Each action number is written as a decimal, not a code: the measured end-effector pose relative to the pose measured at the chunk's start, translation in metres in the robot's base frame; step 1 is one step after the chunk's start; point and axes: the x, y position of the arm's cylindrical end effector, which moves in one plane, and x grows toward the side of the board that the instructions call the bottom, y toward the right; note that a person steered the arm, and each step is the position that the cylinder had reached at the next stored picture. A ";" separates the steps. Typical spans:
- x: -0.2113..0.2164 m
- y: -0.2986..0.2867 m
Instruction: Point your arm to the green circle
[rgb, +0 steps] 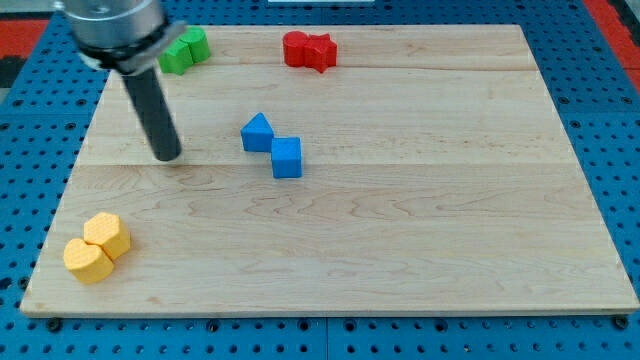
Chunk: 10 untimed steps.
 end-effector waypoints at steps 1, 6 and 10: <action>-0.041 0.050; -0.163 0.072; -0.174 0.082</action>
